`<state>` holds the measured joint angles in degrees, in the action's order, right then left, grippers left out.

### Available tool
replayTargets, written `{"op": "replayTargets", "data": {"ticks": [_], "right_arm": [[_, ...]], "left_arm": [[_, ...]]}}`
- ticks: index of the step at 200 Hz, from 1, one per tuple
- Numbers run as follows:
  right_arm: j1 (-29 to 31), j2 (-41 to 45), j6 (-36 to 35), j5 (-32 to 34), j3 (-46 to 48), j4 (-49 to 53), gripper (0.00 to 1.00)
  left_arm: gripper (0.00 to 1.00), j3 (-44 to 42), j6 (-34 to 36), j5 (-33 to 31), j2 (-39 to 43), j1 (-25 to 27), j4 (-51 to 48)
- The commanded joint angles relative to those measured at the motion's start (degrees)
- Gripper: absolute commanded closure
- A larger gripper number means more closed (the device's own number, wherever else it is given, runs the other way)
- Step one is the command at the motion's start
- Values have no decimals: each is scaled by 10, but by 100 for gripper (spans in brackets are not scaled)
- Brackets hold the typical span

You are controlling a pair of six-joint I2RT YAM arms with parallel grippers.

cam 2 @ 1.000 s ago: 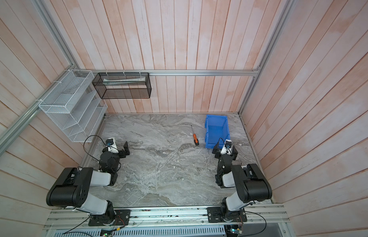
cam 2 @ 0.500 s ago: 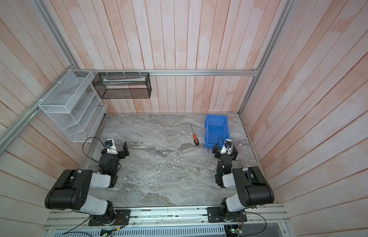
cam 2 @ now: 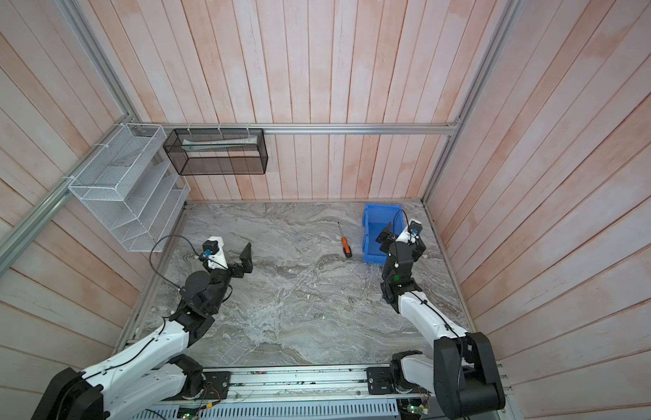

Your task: Put the screwdriver in the bin

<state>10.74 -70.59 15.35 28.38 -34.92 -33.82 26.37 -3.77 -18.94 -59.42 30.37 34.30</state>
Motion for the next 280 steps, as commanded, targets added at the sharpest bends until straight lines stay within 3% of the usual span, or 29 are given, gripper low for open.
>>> {"op": "replayTargets", "data": {"ticks": [1, 31, 60, 96, 120, 149, 183, 209, 237, 280], "right_arm": [[3, -44, 23, -93, -54, 183, 1], [10, -124, 23, -181, -135, 268, 7], [17, -180, 26, -188, -190, 299, 16], [18, -239, 23, -184, -233, 322, 26], [18, -279, 12, -166, -262, 332, 34], [18, -320, -15, -149, -293, 334, 50], [18, -355, -56, -150, -323, 337, 76], [23, -359, -80, -171, -332, 331, 88], [50, -352, -115, -184, -330, 321, 97], [98, -350, -155, -216, -331, 311, 99]], "left_arm": [[0, 100, -1, -25, -79, 56, -68], [0, 220, 23, -52, -191, 140, -80], [0, 221, -50, -12, -219, 147, -53], [0, 211, -47, -17, -222, 152, -37], [0, 234, -29, 33, -238, 152, -60], [0, 204, -19, 82, -220, 152, -28], [0, 175, -20, 84, -203, 152, 6], [0, 209, -28, 66, -222, 152, -36], [0, 237, -33, 61, -241, 149, -70], [0, 247, -51, 30, -247, 145, -90]]}}
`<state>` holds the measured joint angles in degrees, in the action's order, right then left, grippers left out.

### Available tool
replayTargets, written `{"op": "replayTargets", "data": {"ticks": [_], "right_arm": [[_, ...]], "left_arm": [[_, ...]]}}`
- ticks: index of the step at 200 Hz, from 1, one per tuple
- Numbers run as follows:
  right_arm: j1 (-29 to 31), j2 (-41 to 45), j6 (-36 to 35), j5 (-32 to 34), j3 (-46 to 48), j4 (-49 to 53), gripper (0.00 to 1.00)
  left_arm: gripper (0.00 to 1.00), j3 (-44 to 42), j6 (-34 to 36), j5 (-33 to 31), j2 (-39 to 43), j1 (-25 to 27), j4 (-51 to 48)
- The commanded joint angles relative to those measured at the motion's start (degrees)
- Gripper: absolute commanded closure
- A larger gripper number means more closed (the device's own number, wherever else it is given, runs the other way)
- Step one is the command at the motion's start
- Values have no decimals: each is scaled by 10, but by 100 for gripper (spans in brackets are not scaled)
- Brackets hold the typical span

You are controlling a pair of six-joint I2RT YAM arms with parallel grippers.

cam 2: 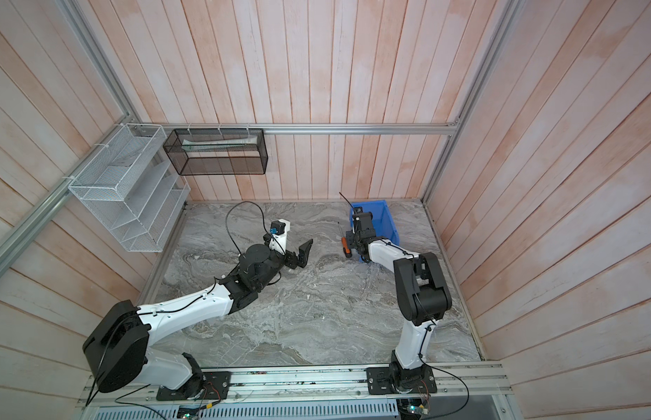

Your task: Put the screwdriver in the bin

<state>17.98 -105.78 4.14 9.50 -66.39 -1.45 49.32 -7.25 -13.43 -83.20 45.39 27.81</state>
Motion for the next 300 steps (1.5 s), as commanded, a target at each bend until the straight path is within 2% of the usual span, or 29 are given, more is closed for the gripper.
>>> {"op": "replayTargets", "data": {"ticks": [1, 53, 95, 135, 150, 159, 188, 216, 252, 300], "right_arm": [[26, 1, -43, -27, -16, -13, 99], [59, -9, -57, -81, -44, -10, 99], [86, -12, -52, -139, -43, -19, 99], [80, -22, -24, -42, -57, -5, 99], [73, -11, 6, -46, -44, -21, 99], [49, -5, 24, -52, -38, -29, 99], [34, -2, 50, -71, -35, -39, 99], [33, -30, 56, -61, -59, -4, 99], [49, -59, 41, -89, -81, 6, 96], [83, -97, 35, -11, -127, 57, 85]], "left_arm": [[0, 18, -17, -25, -9, -5, -26], [0, 2, -38, -37, 3, -16, -20], [0, -33, -88, -42, 29, -43, -6], [0, -42, -113, -32, 36, -62, -8], [0, -41, -111, -30, 34, -62, -9], [0, -39, -112, -30, 33, -62, -11], [0, -30, -109, -27, 27, -62, -19], [0, -31, -110, -27, 27, -62, -18], [0, -32, -110, -27, 28, -61, -18], [0, -31, -109, -26, 27, -62, -18]]}}
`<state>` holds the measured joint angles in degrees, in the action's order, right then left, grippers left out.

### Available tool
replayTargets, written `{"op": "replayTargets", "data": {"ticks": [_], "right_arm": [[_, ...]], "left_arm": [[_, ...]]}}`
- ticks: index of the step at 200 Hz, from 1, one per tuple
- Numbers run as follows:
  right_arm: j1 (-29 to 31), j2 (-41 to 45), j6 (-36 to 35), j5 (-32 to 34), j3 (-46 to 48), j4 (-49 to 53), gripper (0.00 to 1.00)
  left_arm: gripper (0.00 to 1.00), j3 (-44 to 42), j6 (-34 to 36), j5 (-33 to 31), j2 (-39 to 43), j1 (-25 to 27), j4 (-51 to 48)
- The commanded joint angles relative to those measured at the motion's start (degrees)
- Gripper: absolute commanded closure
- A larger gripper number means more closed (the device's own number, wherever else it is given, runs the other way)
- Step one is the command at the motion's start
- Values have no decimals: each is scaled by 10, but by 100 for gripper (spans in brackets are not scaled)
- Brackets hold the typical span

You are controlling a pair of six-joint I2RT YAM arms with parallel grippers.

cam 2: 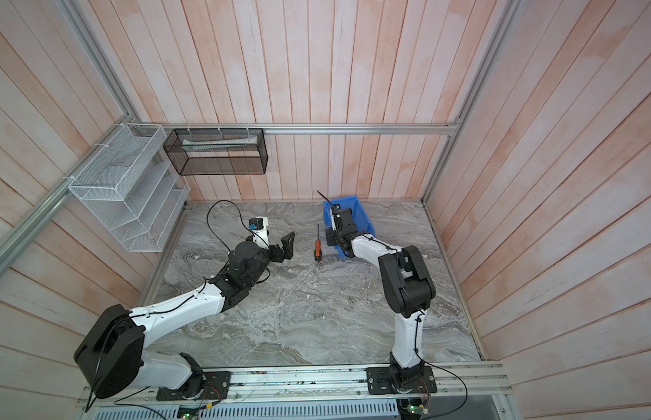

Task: Put the screwdriver in the bin
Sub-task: 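Release the bin and lower the right gripper onto the orange screwdriver handle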

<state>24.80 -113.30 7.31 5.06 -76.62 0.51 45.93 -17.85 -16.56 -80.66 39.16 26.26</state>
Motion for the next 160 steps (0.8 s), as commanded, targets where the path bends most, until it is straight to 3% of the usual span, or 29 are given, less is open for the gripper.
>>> {"op": "replayTargets", "data": {"ticks": [1, 41, 50, 66, 72, 88, 109, 130, 160], "right_arm": [[15, -22, 3, 34, -25, 38, 85], [21, -3, 6, 48, -27, 52, 64], [27, 9, 6, 63, -29, 58, 47], [42, 34, 5, 79, -34, 68, 36], [47, 44, 6, 83, -34, 69, 26], [58, 67, 19, 80, -34, 70, 24], [66, 80, 52, 28, -19, 54, 25], [67, 62, 94, -20, -10, 47, 26], [72, 33, 127, -39, 3, 37, 31]], "left_arm": [[0, 2, -3, 6, 2, 0, -2], [0, -10, -3, 5, 10, 0, 10], [0, -11, -4, 5, 11, 0, 11], [0, -12, -4, 6, 11, 0, 12], [0, -12, -4, 6, 11, 0, 12], [0, -10, -4, 10, 9, -1, 11], [0, -10, -7, 19, 10, -5, 10], [0, -30, -14, 16, 22, -8, 29], [0, -74, -26, 11, 51, -13, 69]]}}
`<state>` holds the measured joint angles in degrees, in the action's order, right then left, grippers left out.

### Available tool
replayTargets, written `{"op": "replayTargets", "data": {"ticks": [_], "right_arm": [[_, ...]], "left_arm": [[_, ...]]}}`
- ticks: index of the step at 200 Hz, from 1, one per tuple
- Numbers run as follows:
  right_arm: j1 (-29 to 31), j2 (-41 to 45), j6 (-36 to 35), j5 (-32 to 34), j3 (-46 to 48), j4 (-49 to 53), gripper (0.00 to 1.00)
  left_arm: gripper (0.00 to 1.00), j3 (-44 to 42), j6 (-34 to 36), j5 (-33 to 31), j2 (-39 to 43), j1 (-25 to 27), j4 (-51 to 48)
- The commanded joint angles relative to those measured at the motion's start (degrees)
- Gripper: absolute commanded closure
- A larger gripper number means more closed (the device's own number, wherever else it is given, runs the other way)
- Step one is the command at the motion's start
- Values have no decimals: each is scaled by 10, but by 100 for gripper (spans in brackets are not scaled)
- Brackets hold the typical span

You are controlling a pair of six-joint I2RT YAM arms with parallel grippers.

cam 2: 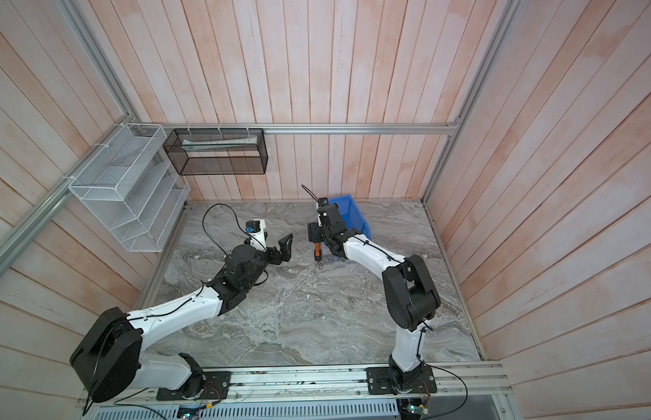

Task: Put the screwdriver in the bin
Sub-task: 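Release the bin and lower the right gripper onto the orange screwdriver handle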

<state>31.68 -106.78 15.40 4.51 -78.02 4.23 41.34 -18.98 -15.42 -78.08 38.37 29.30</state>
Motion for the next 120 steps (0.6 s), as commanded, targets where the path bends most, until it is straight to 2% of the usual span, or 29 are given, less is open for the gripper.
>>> {"op": "replayTargets", "data": {"ticks": [1, 30, 72, 120], "right_arm": [[2, -33, 47, -34, 18, -1, 31], [14, -55, 53, -34, 23, -12, 33], [16, -101, 55, -1, 8, 3, 35], [27, -141, 45, 45, -19, 35, 43]], "left_arm": [[0, -29, -15, 0, 25, -6, 40], [0, -31, -17, 6, 26, -10, 43], [0, -24, -17, 10, 20, -11, 35], [0, -30, -17, 10, 24, -12, 43]]}}
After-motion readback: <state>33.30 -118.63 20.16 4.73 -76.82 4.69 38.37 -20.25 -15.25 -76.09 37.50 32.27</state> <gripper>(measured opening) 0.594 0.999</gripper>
